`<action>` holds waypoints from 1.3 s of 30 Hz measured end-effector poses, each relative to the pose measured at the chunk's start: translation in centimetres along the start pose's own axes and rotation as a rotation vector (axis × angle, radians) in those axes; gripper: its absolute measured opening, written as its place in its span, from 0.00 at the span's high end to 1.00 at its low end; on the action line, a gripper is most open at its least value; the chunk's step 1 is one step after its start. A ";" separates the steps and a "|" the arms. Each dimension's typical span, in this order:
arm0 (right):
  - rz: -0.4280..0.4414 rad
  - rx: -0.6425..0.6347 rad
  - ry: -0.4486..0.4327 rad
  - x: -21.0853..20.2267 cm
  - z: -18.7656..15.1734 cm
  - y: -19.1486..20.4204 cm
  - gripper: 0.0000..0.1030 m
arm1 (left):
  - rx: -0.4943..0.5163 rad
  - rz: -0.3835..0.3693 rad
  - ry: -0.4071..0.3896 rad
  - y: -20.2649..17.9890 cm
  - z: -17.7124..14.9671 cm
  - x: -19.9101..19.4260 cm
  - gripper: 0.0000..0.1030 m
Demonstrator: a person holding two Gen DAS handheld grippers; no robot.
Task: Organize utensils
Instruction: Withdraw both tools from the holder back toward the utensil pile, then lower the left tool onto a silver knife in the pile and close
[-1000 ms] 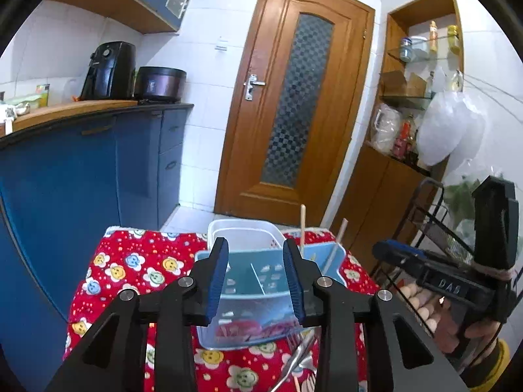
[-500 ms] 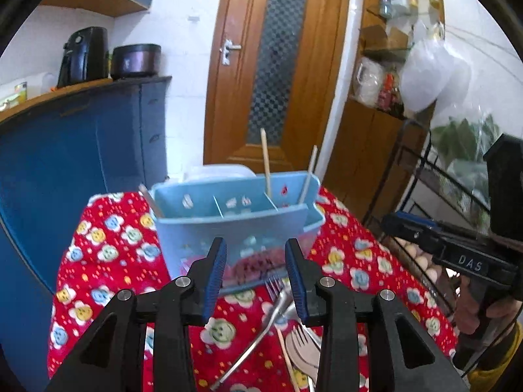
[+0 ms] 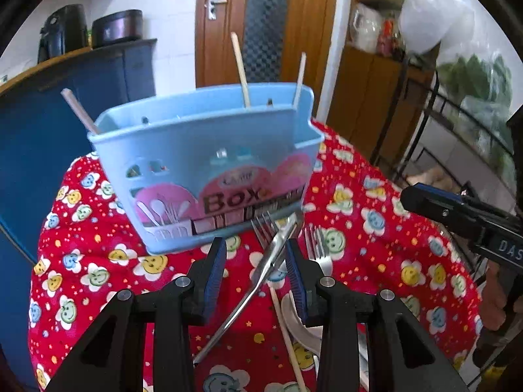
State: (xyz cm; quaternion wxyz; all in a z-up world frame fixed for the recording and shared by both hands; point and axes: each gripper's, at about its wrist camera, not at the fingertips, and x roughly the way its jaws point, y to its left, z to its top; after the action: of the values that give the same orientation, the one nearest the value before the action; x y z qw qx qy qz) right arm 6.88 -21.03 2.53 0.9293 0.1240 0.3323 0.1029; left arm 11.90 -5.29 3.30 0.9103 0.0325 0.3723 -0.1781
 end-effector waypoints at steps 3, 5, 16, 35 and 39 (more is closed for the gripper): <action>0.003 0.017 0.010 0.2 -0.4 -0.5 0.59 | 0.026 0.004 0.032 -0.5 -0.2 1.0 0.63; 0.005 0.026 0.014 0.3 -0.6 -0.9 0.59 | 0.042 0.007 0.055 -0.8 -0.3 1.8 0.63; 0.010 0.054 0.038 0.9 -1.2 -2.0 0.59 | 0.107 0.014 0.150 -1.9 -0.4 5.1 0.63; 0.014 0.071 0.057 1.3 -1.8 -2.0 0.59 | 0.171 0.002 0.187 -2.3 -0.7 5.8 0.83; 0.011 0.070 0.058 1.2 -2.1 -1.8 0.59 | 0.141 -0.005 0.155 -1.9 -0.8 4.7 0.84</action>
State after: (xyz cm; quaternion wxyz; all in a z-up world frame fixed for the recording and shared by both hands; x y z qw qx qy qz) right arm 6.65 -22.05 -0.23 0.9138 0.1552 0.3617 0.1000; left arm 13.80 -8.33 -0.44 0.8737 0.1094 0.4285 -0.2029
